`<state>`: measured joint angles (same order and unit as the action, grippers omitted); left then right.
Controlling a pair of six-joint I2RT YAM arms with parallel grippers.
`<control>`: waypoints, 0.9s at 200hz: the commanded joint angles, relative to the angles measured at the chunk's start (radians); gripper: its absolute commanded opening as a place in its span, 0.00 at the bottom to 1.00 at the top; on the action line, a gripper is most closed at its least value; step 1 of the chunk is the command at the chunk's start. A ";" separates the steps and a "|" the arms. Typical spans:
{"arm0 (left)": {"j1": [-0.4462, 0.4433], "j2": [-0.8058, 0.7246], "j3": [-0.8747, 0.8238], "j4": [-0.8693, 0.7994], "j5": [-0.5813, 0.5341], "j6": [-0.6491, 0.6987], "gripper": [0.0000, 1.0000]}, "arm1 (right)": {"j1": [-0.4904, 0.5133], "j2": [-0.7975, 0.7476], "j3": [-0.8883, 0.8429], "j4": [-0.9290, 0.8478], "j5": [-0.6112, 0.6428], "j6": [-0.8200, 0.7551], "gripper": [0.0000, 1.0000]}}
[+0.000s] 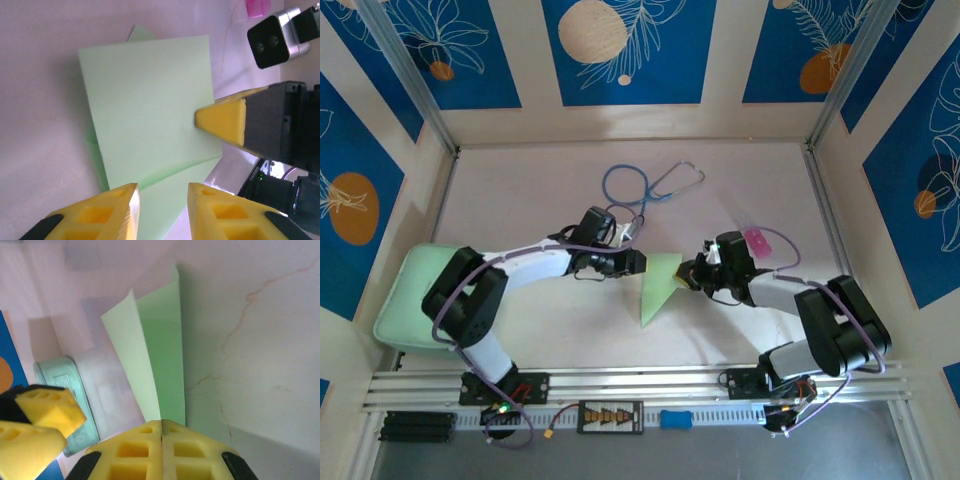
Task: Fold a paper plane with a square sheet of paper (pick it up from the middle)
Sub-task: Fold the wing for the fifth time at the center of the table.
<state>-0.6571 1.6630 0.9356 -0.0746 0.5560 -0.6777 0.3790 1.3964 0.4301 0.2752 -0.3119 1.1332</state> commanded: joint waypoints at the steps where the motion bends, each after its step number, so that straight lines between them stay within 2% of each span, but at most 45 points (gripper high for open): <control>1: -0.033 -0.052 -0.034 -0.061 -0.052 0.073 0.31 | 0.025 -0.035 -0.017 -0.035 0.103 0.109 0.01; 88: -0.183 -0.124 -0.077 -0.114 -0.259 0.192 0.34 | 0.107 -0.118 -0.060 -0.065 0.249 0.262 0.01; 180: -0.370 -0.039 0.000 -0.167 -0.493 0.314 0.42 | 0.148 -0.179 -0.088 -0.094 0.319 0.351 0.00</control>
<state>-0.9916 1.5871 0.8902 -0.1967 0.1532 -0.4160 0.5121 1.2354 0.3508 0.2070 -0.0250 1.4479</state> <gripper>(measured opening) 0.411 0.063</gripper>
